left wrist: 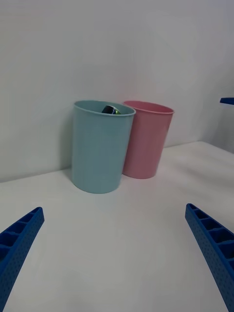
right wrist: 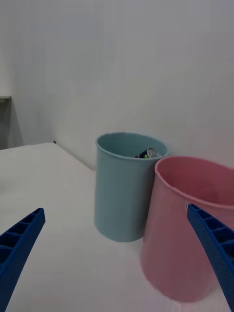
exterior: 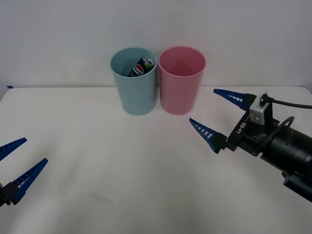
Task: Grasp the object on the table and drop it into the matching bin: aluminum can to the light blue bin, PET bottle to the pink bin.
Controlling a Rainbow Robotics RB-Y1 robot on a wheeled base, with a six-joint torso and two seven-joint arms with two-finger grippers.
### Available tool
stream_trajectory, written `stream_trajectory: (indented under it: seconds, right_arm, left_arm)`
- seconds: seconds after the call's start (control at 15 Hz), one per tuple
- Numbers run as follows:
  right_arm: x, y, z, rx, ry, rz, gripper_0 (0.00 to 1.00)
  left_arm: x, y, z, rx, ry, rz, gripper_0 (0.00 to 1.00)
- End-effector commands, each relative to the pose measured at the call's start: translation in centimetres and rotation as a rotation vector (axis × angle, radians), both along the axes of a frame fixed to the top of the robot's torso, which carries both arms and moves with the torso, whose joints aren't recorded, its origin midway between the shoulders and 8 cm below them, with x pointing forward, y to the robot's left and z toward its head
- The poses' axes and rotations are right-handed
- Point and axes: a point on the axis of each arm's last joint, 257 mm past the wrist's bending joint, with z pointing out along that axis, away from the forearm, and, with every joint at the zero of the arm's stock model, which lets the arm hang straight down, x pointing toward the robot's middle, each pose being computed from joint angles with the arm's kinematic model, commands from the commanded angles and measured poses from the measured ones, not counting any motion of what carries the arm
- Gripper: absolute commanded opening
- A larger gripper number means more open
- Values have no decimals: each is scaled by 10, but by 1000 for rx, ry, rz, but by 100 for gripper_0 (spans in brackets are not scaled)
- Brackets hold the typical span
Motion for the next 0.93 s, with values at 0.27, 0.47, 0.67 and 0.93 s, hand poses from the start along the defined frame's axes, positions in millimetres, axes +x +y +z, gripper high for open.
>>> stream_trajectory:
  seconds: [0.27, 0.47, 0.67, 0.93]
  right_arm:
    - [-36, -48, -29, -50, 78, 16, 100]
    - [-51, -73, -41, -72, 113, -2, 100]
    - [-64, -98, -47, -91, 140, -26, 100]
    - [-78, -126, -57, -67, 186, -18, 100]
  left_arm:
    - [0, 0, 0, 0, 0, 0, 100]
    - [0, 0, 0, 0, 0, 0, 100]
    - [0, 0, 0, 0, 0, 0, 100]
    - [0, 0, 0, 0, 0, 0, 100]
